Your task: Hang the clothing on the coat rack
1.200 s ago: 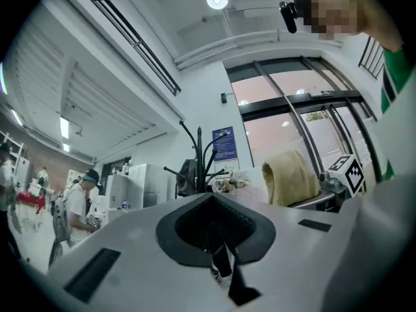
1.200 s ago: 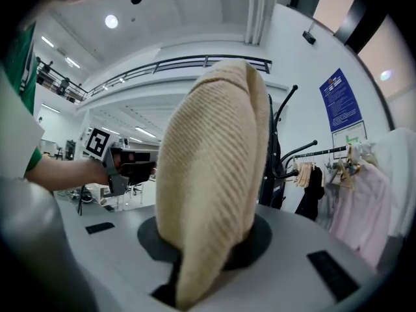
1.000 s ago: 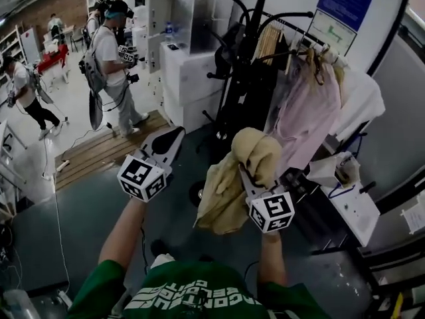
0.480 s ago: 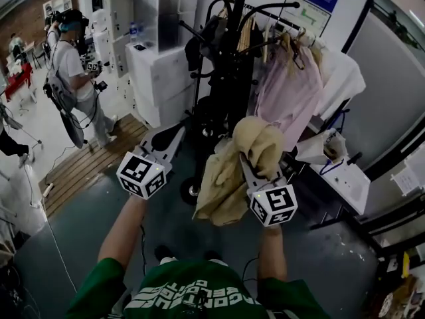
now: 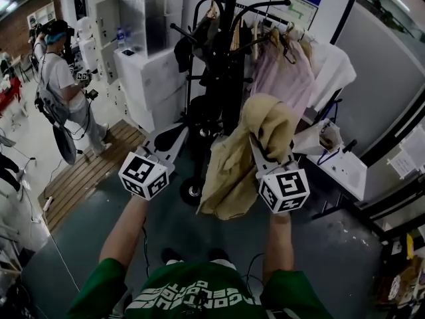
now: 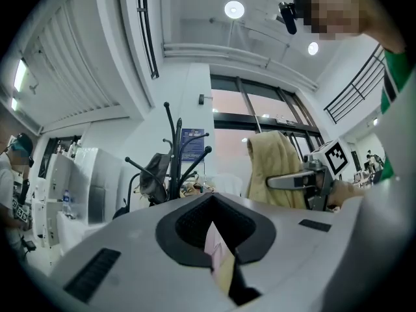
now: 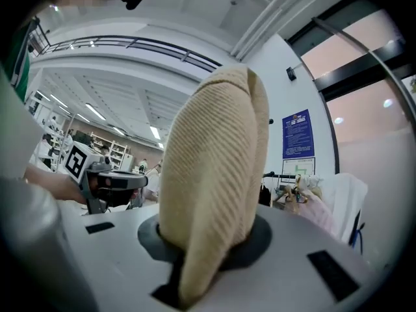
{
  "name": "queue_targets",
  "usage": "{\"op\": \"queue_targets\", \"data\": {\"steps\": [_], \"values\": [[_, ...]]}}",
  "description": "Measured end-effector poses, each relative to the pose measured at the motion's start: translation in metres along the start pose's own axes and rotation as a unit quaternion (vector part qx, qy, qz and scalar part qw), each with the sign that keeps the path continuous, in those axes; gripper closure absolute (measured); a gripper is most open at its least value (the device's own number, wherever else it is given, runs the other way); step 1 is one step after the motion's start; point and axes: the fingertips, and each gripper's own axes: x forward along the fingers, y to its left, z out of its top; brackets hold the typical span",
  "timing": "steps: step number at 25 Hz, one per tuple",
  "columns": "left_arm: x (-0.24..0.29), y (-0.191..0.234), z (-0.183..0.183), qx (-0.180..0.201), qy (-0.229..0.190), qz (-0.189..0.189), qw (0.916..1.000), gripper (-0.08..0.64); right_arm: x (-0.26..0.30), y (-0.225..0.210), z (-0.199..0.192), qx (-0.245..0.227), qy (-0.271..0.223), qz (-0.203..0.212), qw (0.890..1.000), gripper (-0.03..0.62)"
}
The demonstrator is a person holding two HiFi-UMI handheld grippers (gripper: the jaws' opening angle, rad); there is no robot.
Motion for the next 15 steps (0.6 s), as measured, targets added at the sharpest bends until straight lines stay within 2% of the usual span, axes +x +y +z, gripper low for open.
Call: {"op": "queue_targets", "data": {"steps": [7, 15], "values": [[-0.004, 0.001, 0.006, 0.000, -0.001, -0.012, 0.9999, 0.557, 0.025, -0.017, 0.036, 0.001, -0.010, -0.019, 1.000, 0.514], [-0.007, 0.015, 0.007, 0.000, 0.000, -0.008, 1.0000, 0.557, 0.076, -0.026, 0.041, 0.010, -0.003, -0.012, 1.000, 0.514]]}}
